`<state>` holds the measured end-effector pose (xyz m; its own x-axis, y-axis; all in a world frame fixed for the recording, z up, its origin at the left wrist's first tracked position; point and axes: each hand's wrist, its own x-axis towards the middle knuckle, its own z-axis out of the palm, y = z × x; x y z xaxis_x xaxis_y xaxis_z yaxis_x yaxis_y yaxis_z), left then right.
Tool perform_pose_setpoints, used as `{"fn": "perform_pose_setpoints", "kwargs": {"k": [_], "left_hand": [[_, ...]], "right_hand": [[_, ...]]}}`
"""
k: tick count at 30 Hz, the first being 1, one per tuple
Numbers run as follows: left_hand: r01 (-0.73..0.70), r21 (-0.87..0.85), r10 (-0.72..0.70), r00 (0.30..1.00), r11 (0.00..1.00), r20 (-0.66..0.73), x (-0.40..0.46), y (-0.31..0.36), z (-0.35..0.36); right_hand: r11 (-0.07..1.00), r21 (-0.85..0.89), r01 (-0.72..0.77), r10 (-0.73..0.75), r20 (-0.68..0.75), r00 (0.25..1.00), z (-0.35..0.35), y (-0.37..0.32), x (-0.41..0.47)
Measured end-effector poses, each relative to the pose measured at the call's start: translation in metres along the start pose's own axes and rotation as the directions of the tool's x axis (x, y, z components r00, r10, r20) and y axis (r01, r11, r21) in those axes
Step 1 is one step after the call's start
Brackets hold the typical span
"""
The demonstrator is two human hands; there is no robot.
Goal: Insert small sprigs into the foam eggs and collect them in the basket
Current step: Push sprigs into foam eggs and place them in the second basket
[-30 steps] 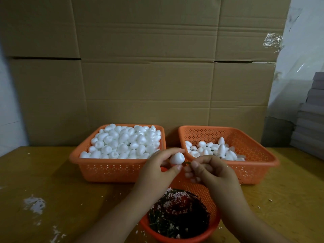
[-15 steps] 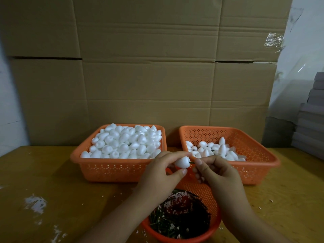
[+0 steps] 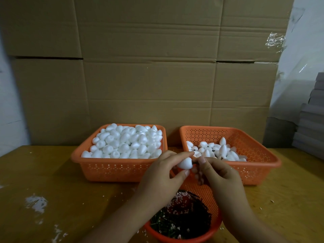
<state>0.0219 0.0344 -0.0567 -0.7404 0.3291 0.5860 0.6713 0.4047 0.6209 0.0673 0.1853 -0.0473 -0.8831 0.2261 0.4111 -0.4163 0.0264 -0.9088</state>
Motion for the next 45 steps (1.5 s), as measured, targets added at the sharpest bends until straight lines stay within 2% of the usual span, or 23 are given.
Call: {"fn": "perform_pose_setpoints", "kwargs": {"k": [3, 6, 11, 18, 31, 35, 45], "left_hand": [[0.014, 0.011, -0.014, 1.0, 1.0, -0.004, 0.0, -0.001, 0.002], [0.043, 0.009, -0.043, 0.998, 0.999, -0.037, -0.001, 0.0, 0.002], [0.016, -0.017, -0.017, 0.998, 1.0, -0.06, -0.001, 0.002, 0.0], [0.003, -0.066, -0.008, 0.996, 0.998, -0.083, 0.0, 0.004, -0.002], [0.011, -0.043, -0.014, 0.998, 0.999, -0.06, -0.001, 0.006, -0.004], [0.003, -0.047, -0.005, 0.999, 0.999, -0.043, 0.0, 0.006, -0.003], [0.041, -0.143, -0.047, 0.998, 0.989, -0.038, 0.001, 0.005, -0.002]], "right_hand": [[1.0, -0.004, 0.001, -0.001, 0.009, 1.0, 0.001, -0.001, -0.001], [0.995, 0.087, -0.053, 0.054, -0.006, 0.999, -0.001, -0.001, 0.001], [0.99, 0.125, -0.072, 0.073, -0.001, 0.997, -0.003, 0.0, 0.003], [0.996, 0.072, -0.057, 0.057, 0.009, 0.998, -0.004, 0.005, 0.004], [0.996, 0.054, -0.074, 0.073, 0.016, 0.997, -0.003, 0.006, 0.004], [0.998, -0.003, -0.056, 0.056, 0.01, 0.998, -0.002, 0.004, 0.003], [0.998, -0.066, 0.013, -0.004, 0.135, 0.991, 0.0, -0.001, 0.002]]}}
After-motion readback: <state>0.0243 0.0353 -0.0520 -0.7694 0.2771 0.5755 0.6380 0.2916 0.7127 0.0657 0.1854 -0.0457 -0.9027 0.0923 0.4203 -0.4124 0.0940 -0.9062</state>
